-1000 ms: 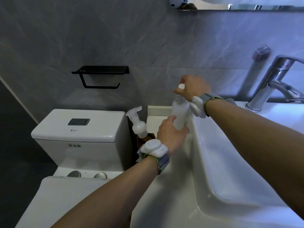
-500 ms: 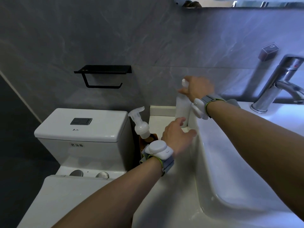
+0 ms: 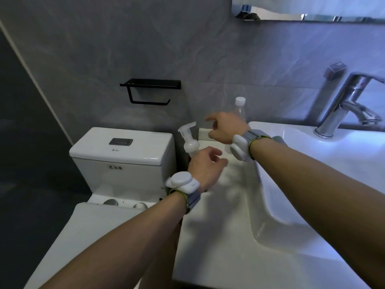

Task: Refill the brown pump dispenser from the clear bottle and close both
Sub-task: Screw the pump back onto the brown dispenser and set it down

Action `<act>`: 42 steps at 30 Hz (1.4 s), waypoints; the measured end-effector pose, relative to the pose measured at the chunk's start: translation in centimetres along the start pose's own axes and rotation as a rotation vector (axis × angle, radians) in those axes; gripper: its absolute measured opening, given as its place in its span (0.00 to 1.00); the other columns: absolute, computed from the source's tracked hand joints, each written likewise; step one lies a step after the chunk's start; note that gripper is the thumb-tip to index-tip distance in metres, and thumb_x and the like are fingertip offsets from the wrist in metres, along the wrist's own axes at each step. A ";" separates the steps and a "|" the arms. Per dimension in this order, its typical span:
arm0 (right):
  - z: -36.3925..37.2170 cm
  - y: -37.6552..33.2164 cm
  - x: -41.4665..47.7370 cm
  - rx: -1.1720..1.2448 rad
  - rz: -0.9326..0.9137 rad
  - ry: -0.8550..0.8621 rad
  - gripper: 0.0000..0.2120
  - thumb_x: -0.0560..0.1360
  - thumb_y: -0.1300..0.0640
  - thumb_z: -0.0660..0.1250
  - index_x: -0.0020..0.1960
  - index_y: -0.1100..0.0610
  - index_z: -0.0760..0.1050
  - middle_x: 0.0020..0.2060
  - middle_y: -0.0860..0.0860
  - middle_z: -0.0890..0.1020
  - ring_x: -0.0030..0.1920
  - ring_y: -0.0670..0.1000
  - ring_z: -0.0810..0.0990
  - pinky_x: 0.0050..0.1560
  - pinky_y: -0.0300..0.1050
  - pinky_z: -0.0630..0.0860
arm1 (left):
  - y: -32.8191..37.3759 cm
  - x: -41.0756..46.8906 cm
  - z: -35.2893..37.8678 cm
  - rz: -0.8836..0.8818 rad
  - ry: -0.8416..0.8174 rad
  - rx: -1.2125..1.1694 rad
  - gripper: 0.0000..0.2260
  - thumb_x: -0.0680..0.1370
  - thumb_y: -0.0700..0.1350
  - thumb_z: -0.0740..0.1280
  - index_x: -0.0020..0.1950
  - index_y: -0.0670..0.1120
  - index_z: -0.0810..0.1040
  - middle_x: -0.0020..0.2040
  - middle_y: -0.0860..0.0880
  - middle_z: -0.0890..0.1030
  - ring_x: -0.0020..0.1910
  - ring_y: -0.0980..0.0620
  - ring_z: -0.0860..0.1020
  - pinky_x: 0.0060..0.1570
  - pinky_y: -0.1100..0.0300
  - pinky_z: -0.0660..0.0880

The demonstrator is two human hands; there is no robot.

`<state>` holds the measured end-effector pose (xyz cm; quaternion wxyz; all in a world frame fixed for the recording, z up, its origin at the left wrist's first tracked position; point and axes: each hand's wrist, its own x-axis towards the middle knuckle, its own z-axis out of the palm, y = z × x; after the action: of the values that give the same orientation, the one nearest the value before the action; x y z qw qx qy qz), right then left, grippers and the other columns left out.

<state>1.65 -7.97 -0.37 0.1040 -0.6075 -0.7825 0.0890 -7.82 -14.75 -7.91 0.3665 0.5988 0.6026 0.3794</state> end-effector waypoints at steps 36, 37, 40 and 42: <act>-1.6 -4.1 -0.3 0.015 -0.137 -0.213 0.18 0.69 0.57 0.74 0.58 0.52 0.79 0.51 0.54 0.83 0.44 0.51 0.83 0.47 0.43 0.80 | -5.4 2.8 -5.2 -0.007 -0.157 0.100 0.26 0.70 0.50 0.76 0.66 0.47 0.76 0.59 0.48 0.81 0.59 0.48 0.78 0.61 0.55 0.73; -1.5 -4.1 -0.2 0.006 -0.134 -0.222 0.18 0.70 0.57 0.74 0.58 0.52 0.79 0.51 0.54 0.83 0.46 0.52 0.83 0.48 0.44 0.80 | -5.3 2.9 -5.2 -0.016 -0.151 0.080 0.25 0.70 0.49 0.76 0.65 0.47 0.77 0.59 0.48 0.82 0.59 0.49 0.79 0.59 0.56 0.73; -0.8 -4.0 -0.3 -0.007 -0.132 -0.253 0.18 0.70 0.57 0.74 0.60 0.52 0.78 0.51 0.53 0.83 0.44 0.51 0.83 0.47 0.42 0.79 | -5.2 3.1 -5.0 -0.026 -0.148 0.085 0.23 0.70 0.48 0.76 0.63 0.47 0.79 0.57 0.48 0.83 0.55 0.50 0.79 0.55 0.59 0.72; -0.3 -4.0 -0.2 0.001 -0.129 -0.250 0.19 0.71 0.58 0.74 0.61 0.52 0.78 0.51 0.53 0.82 0.42 0.50 0.82 0.44 0.41 0.77 | -5.3 3.2 -4.8 -0.037 -0.146 0.092 0.22 0.70 0.48 0.76 0.63 0.47 0.79 0.56 0.49 0.83 0.54 0.51 0.79 0.54 0.59 0.72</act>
<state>-1.96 -9.15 0.96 0.0117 -0.5400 -0.8267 0.1576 -14.56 -11.63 -10.50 0.3885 0.6300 0.6019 0.2998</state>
